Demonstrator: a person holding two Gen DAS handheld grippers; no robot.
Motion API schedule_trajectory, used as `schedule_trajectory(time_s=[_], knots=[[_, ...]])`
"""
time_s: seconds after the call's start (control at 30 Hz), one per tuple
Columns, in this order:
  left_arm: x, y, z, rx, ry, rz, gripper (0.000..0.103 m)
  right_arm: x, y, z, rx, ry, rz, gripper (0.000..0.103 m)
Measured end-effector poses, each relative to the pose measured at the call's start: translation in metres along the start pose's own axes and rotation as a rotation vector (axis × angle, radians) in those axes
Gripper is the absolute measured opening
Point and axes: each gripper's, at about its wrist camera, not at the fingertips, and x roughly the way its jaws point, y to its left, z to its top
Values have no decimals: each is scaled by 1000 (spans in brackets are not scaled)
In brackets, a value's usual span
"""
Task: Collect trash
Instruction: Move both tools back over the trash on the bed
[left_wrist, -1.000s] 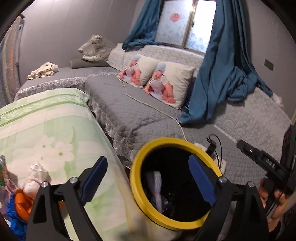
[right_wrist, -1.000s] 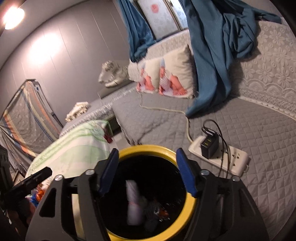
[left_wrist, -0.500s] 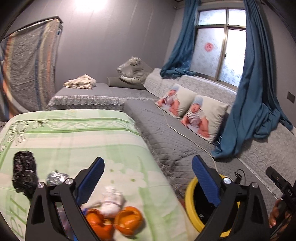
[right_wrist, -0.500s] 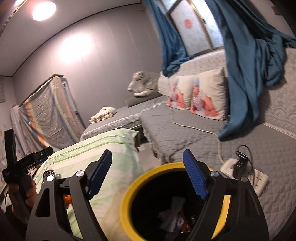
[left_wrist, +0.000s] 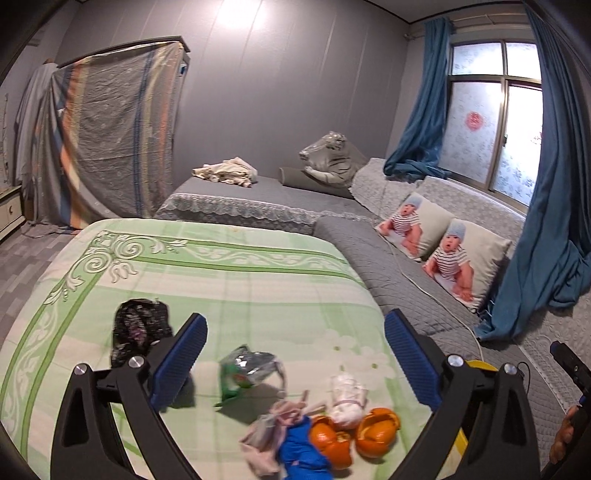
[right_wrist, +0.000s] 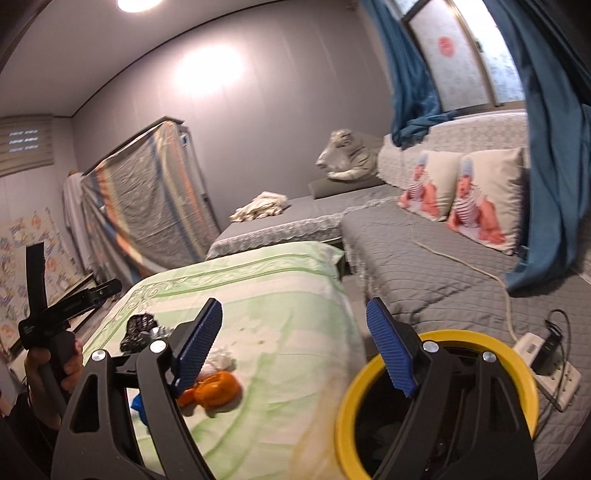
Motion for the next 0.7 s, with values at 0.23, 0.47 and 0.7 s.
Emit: schedule_trajectory(time_s=[0.23, 0.47, 0.7], knots=[[-6, 39, -2, -21, -9, 80, 93, 25, 36, -9, -58, 57, 61, 77], [0, 67, -11, -43, 11, 138, 94, 51, 58, -27, -98, 124, 105, 77], [13, 96, -22, -87, 42, 176, 94, 74, 81, -49, -173, 189, 161, 77]])
